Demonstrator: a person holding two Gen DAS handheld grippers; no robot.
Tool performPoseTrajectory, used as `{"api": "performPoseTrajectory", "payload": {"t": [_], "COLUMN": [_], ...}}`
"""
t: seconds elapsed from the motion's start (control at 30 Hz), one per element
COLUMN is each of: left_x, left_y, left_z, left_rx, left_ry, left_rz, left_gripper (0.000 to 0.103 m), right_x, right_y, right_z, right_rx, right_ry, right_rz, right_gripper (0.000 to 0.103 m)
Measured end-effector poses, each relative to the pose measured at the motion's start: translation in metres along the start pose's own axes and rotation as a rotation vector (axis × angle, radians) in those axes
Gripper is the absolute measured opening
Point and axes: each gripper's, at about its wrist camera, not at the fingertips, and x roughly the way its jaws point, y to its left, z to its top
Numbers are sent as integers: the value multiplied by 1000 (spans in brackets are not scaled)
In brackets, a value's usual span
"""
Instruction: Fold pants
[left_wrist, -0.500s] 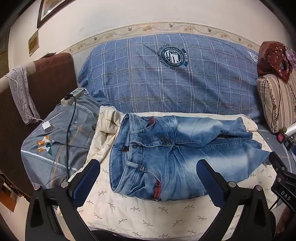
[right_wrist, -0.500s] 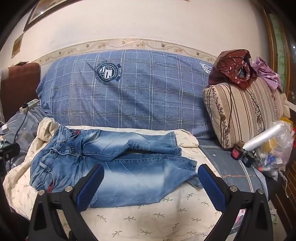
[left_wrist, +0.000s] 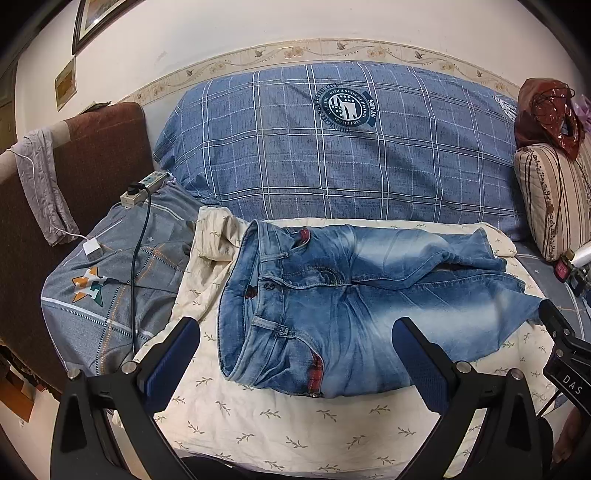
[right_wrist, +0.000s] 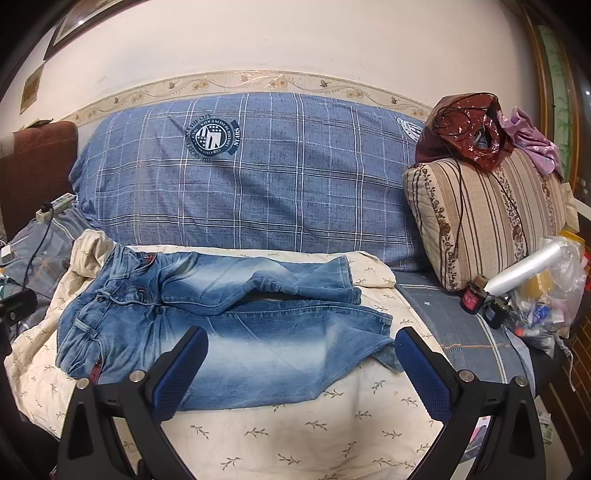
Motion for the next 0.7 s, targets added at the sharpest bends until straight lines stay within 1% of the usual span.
{"api": "performPoseTrajectory", "payload": {"t": [0.23,0.47,0.6,0.7], "left_x": [0,1,9,22], "left_y": [-1,2,7,20], "left_z": [0,-1,-2,-5], "left_rx": [12,-1,6,-14], "left_ry": [7,14,42,62], "left_rz": [4,-7,13,41], "left_gripper": [103,103,103,103], "right_x": [1,2,4,13], "right_y": [-3,-3,-4,-13], "right_z": [-1,-1,-2,-4], "right_rx": [6,5,7,20], "right_ry": [8,10,18,41], "right_rz": [-4,-11,-8,-6], "right_gripper": [102,102,102,102]}}
